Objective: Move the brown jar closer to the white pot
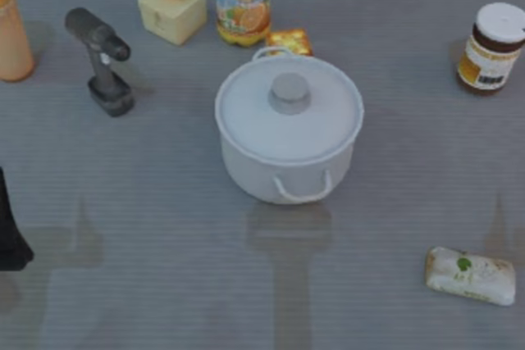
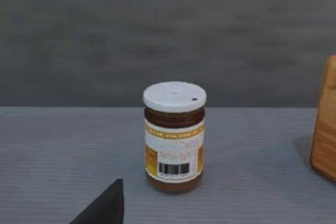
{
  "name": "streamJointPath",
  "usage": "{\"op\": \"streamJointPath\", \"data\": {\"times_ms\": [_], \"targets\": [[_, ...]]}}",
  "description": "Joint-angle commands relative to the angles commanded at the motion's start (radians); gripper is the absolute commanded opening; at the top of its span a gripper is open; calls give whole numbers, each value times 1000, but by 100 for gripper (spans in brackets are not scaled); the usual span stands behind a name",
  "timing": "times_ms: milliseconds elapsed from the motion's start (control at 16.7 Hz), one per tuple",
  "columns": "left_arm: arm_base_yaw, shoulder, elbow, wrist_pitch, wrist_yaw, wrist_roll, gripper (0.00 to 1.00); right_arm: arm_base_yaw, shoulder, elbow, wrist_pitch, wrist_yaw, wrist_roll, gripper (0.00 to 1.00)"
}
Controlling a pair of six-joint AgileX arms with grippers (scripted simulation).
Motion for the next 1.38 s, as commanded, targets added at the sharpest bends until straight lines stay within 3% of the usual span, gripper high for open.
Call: {"op": "streamJointPath", "data": {"times_ms": [300, 540, 900, 1380], "targets": [[0, 0, 0, 0, 0, 0, 100, 2, 37, 54, -18, -5, -9, 100], [0, 0, 0, 0, 0, 0, 100, 1, 194, 261, -101, -19, -51, 100], [0, 0, 0, 0, 0, 0, 100, -11, 645, 749, -358, -46, -170, 100], [0, 0, 0, 0, 0, 0, 100, -26, 1479, 1539, -829, -106, -397, 100]]}}
